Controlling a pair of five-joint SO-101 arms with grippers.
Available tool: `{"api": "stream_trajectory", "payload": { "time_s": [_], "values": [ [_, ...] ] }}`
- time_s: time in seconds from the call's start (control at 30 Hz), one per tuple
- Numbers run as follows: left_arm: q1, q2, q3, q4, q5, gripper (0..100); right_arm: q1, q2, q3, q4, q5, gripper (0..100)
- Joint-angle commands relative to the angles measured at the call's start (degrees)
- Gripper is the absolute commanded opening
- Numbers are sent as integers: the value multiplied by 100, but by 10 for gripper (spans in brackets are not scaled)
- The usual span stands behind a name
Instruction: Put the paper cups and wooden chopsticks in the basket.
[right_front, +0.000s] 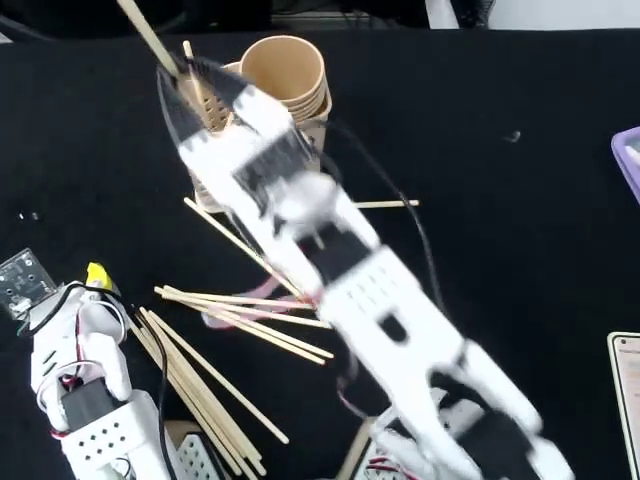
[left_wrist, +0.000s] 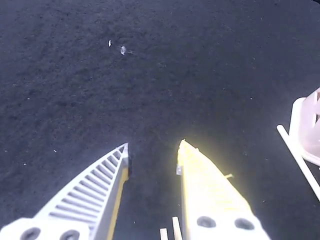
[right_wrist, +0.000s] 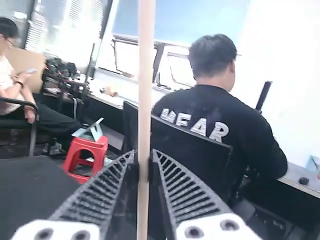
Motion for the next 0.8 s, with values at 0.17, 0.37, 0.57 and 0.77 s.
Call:
{"api": "stream_trajectory", "payload": {
  "time_s": [0.17,0.37,0.57,0.77],
  "values": [
    [40,-88,48,-132,-53,166,475,2580,-2738,149,-510,11],
    [48,-88,48,-132,-53,166,633,2870,-2791,905,-510,11],
    [48,-88,48,-132,-53,166,598,2862,-2510,1240,-510,18],
    [48,-88,48,-132,-53,166,536,2589,-2624,2321,-510,149]
  ]
}}
